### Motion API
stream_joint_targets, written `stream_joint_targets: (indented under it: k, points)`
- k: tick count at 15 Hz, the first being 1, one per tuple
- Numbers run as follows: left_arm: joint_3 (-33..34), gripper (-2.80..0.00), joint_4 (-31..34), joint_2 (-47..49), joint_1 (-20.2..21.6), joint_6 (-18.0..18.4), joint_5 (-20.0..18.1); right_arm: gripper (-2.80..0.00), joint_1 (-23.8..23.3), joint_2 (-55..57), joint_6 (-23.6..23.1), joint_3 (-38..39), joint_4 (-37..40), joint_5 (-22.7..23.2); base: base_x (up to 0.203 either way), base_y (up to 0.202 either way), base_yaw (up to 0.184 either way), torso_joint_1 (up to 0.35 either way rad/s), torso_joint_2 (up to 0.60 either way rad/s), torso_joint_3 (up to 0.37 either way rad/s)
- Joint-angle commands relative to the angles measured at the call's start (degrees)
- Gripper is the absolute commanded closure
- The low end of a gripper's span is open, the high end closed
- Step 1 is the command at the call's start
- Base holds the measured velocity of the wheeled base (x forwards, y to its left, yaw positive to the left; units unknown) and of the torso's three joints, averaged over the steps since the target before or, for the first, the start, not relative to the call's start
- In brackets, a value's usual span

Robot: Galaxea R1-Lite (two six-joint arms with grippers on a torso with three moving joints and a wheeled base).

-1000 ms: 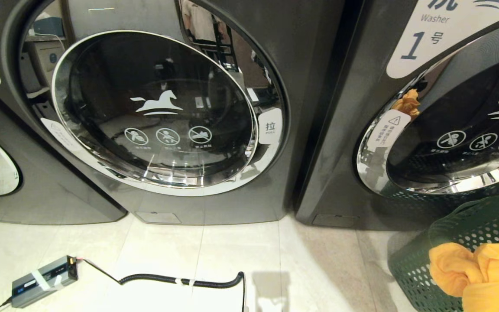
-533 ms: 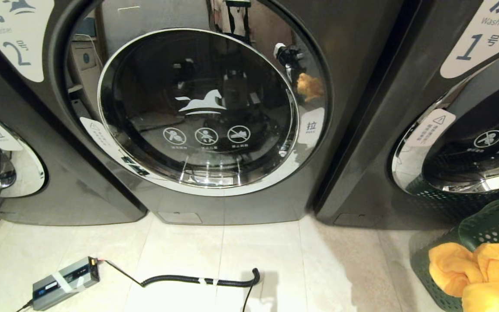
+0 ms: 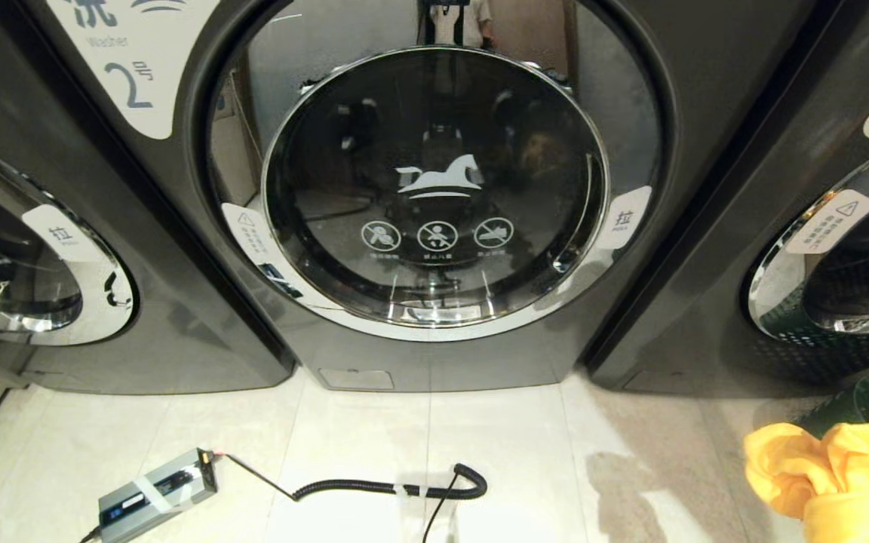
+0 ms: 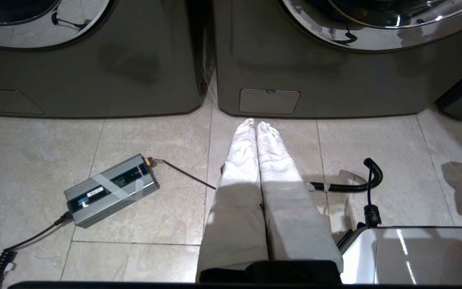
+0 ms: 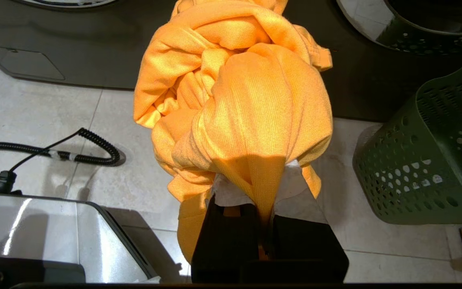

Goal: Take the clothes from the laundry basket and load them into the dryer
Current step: Put the clothes in the dryer

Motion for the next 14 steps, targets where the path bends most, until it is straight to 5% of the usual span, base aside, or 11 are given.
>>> stream_joint_targets:
  k: [1,8,14]
  points:
    - [0.0,0.0,0.04,-0.02,0.0,-0.01,0.01,0.0,-0.04,0.01,-0.15,0.01,0.04,0.05,0.0,0.192,0.003,-0.002,0.0,0.007]
    - [0.0,0.0,0.06,-0.02,0.08,-0.01,0.01,0.0,-0.04,0.01,-0.5,0.1,-0.05,0.05,0.0,0.185,-0.002,0.005,0.0,0.004]
    - [0.0,0.0,0.01,-0.02,0.09,-0.01,0.01,0.0,0.05,0.01,-0.68,0.1,-0.05,-0.04,0.0,0.012,0.0,0.145,-0.17,-0.17]
